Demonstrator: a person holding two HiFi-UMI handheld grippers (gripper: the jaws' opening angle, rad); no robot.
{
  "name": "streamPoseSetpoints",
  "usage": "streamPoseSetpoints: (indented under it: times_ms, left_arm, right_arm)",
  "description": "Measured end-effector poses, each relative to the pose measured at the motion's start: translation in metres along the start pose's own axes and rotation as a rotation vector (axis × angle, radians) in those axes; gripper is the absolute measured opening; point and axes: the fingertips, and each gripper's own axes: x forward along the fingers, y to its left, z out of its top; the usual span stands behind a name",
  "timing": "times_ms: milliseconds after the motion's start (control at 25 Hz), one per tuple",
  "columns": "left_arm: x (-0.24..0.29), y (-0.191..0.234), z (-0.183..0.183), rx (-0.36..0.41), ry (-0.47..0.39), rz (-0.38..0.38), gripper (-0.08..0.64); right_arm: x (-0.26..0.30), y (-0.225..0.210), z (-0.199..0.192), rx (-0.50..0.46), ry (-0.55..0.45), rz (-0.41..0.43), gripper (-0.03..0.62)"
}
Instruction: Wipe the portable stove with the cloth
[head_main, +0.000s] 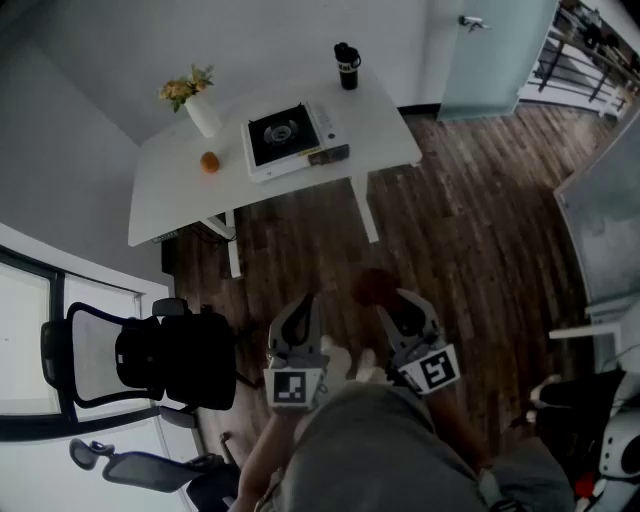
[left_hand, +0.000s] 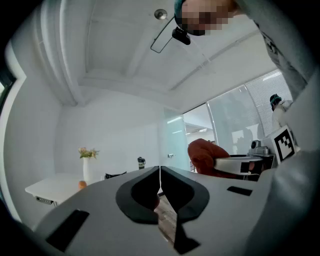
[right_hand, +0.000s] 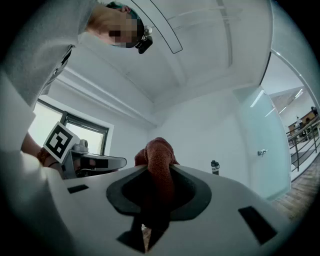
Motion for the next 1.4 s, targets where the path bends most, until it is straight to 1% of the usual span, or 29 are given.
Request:
streamPoseSetpoints:
  times_ms: [80,240,400,480,560,640,760,880,1040,1240,1400]
  left_arm:
    - [0.001,0.0,-0.001,0.015,0.003,0.001,0.034]
    - [0.005,0.001,-0.003,0.008,0.013,0.007,0.034]
    - [0.014,0.0,-0.003,0.017,0.002,0.007,0.034]
    - [0.019,0.0,-0.006,0.03,0.009,0.009,0.034]
    - [0.025,0.005,-0.008,0.022,0.011,0.013,0.034]
    - [0.033,0.013,-0.009,0.007,0.02,0.015,0.034]
    - [0.051,0.028,-0.014,-0.001,0.045,0.017,0.034]
    - [0.075,0.045,-0.017,0.002,0.035,0.016,0.034]
    - [0.105,0.066,-0.025,0.004,0.027,0.002,0.034]
    - [0.144,0.094,-0.026,-0.022,0.025,-0.036,0.034]
    - [0.175,0.127,-0.026,-0.001,0.005,-0.05,0.034]
  right_arm:
    - [0.002,0.001,0.001,-0.01,-0.004,0.012,0.099]
    - [0.007,0.0,-0.002,-0.054,0.014,0.005,0.1]
    - [0.013,-0.008,-0.009,-0.057,0.034,0.0,0.109]
    - [0.018,-0.01,-0.013,-0.068,0.044,0.007,0.11]
    - [0.024,-0.011,-0.017,-0.09,0.057,0.021,0.11]
    - [0.033,-0.014,-0.02,-0.107,0.079,0.033,0.11]
    - [0.049,-0.024,-0.024,-0.101,0.119,0.034,0.11]
    - [0.073,-0.037,-0.027,-0.089,0.155,0.029,0.11]
    - [0.107,-0.046,-0.025,-0.082,0.149,0.04,0.11]
    - [0.153,-0.059,-0.03,-0.102,0.167,0.043,0.11]
    - [0.194,-0.074,-0.031,-0.086,0.174,0.024,0.11]
